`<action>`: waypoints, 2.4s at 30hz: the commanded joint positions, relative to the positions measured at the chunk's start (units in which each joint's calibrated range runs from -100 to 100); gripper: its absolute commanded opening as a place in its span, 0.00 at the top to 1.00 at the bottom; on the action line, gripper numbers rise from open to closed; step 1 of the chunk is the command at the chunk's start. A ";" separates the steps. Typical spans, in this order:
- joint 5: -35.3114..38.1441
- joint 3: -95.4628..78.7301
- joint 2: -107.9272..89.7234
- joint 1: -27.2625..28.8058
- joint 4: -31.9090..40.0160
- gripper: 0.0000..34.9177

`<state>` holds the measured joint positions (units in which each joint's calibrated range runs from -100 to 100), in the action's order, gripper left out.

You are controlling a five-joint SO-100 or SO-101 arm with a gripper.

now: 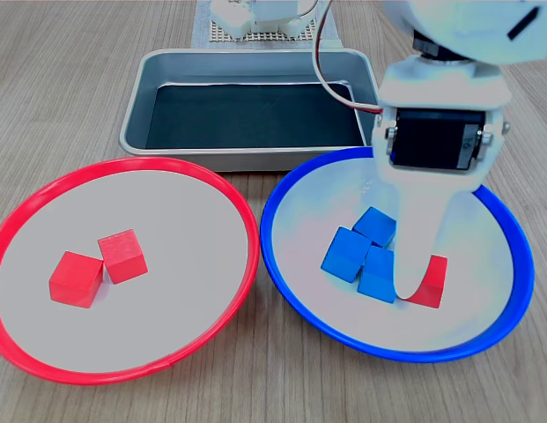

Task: Relocate any misplaced blocks to their matching dishes.

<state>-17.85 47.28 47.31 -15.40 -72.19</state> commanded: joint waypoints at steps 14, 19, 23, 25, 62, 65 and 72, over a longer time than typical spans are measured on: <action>-0.83 5.20 3.82 -1.50 2.73 0.51; -0.83 5.48 4.75 -1.12 3.39 0.54; -0.83 5.48 5.27 -0.84 3.63 0.56; -0.88 5.39 5.35 -0.84 3.88 0.59; 17.19 -10.27 -16.23 7.82 9.08 0.99; 20.07 -11.37 -17.68 10.74 9.83 0.99; 25.74 -14.37 -19.89 16.95 9.91 0.99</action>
<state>5.59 33.30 31.37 -1.33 -62.89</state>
